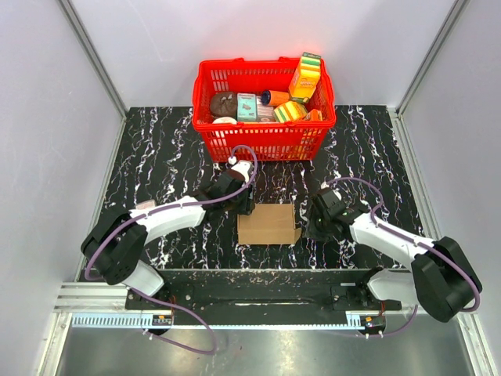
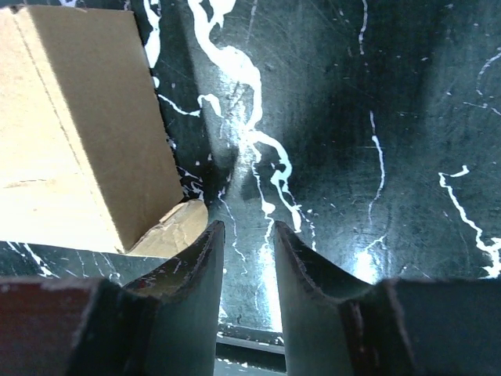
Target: Fold the paper box
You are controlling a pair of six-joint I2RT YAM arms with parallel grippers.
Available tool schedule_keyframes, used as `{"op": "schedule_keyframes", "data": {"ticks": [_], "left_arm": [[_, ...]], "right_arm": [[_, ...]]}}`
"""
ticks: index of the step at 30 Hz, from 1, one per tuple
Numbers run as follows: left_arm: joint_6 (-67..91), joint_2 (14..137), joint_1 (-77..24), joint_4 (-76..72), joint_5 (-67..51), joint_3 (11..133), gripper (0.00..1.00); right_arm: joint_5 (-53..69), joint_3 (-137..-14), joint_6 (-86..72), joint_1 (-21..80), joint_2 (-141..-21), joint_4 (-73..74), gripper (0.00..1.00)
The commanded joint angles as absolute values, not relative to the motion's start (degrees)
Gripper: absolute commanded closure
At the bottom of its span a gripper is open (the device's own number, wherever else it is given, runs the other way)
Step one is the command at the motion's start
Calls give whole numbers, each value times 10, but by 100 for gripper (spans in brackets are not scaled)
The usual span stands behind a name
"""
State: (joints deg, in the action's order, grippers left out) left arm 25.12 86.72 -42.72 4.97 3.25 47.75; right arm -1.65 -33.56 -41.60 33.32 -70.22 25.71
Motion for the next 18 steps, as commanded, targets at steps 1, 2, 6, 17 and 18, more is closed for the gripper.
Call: {"op": "schedule_keyframes", "data": {"ticks": [1,2,6,17,18], "left_arm": [[261,867,-429,105,20,455,57],[263,866,-429,104,20,453,57],[271,856,-429,97,11,432,57],[281,853,-430,83,4,414,57],[281,853,-430,82,4,415,57]], "right_arm": [[-1,-344,-410,331,-704,222,62],[13,-343,-410,331,-706,219,62],[26,-343,-409,331,-715,201,62],[79,-336,-423,330,-733,158,62],[83,-336,-423,331,-733,157,62]]}}
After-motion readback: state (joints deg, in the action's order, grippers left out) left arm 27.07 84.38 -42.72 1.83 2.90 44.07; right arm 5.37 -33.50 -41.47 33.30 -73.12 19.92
